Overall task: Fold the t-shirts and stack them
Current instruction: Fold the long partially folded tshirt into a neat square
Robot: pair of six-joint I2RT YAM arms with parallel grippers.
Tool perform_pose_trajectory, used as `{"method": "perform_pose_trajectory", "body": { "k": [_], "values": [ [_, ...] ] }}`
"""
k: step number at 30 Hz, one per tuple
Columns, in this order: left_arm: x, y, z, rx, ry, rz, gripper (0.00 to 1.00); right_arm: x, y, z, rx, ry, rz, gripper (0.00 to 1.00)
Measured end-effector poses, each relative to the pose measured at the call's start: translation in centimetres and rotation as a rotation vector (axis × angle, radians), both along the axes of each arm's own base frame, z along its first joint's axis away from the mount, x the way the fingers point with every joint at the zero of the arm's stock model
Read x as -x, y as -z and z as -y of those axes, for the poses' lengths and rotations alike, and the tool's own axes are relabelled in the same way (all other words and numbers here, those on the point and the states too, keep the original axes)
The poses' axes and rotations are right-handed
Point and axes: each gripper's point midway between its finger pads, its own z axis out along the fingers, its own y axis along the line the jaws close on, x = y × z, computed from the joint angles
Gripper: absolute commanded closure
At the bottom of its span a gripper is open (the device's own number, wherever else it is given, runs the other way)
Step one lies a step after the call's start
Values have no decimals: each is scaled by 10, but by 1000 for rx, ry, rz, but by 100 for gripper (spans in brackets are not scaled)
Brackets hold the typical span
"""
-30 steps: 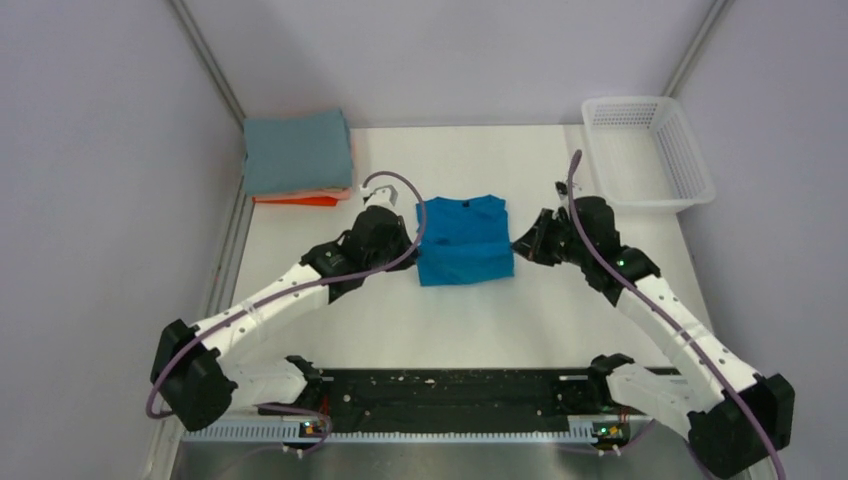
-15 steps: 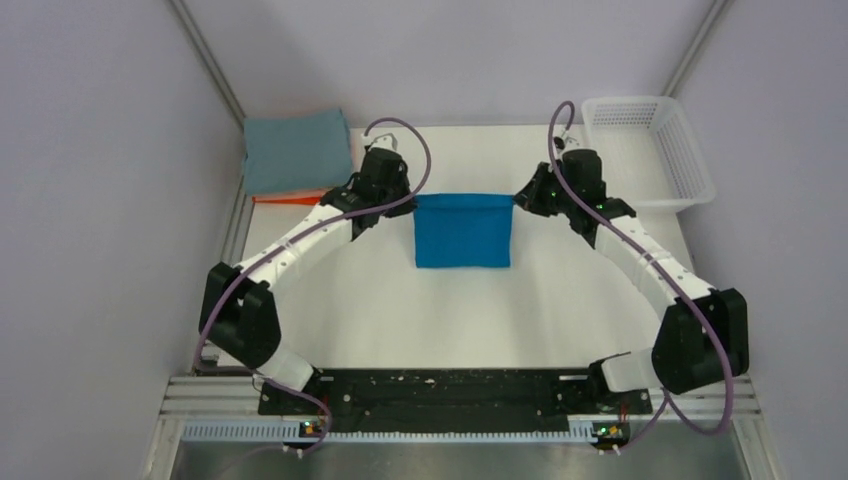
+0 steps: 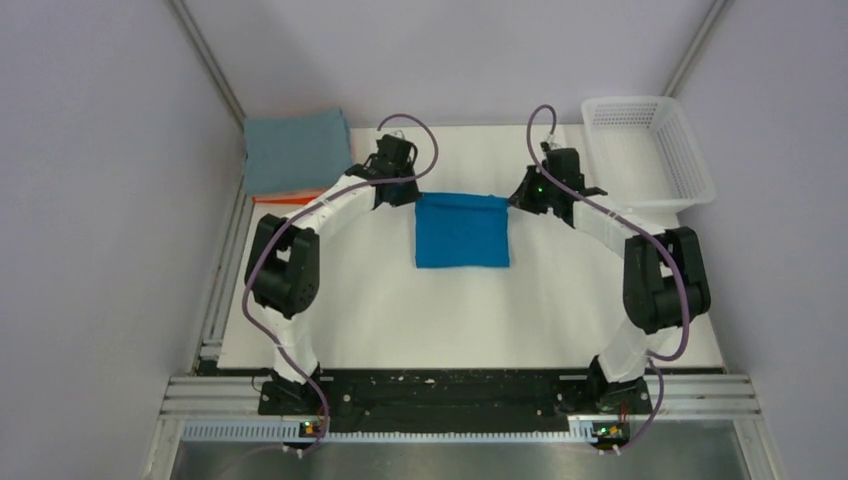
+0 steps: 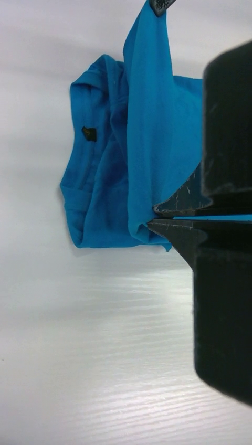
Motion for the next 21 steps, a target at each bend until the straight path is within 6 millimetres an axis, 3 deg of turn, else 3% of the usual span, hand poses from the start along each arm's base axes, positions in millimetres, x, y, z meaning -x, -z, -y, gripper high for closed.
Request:
{"method": "perform_pose_trajectory", "body": {
  "k": [11,13,14,15,16,18,21],
  "values": [
    [-32,51,-2,14,-6,-106,100,-39,32,0,32,43,-2,100],
    [-37,57,0,22,-1,-120,83,-42,40,2,39,56,-9,100],
    [-40,60,1,27,3,-126,63,-43,44,3,46,64,-15,100],
    [-42,62,2,32,10,-130,26,-45,46,4,50,69,-16,97],
    [-46,63,2,31,19,-130,4,-49,48,5,60,78,-17,85],
    [-52,63,-2,21,26,-133,1,-62,49,10,82,102,-8,60],
    [-66,47,-10,5,30,-104,1,-84,37,18,115,131,19,38]
  ]
}}
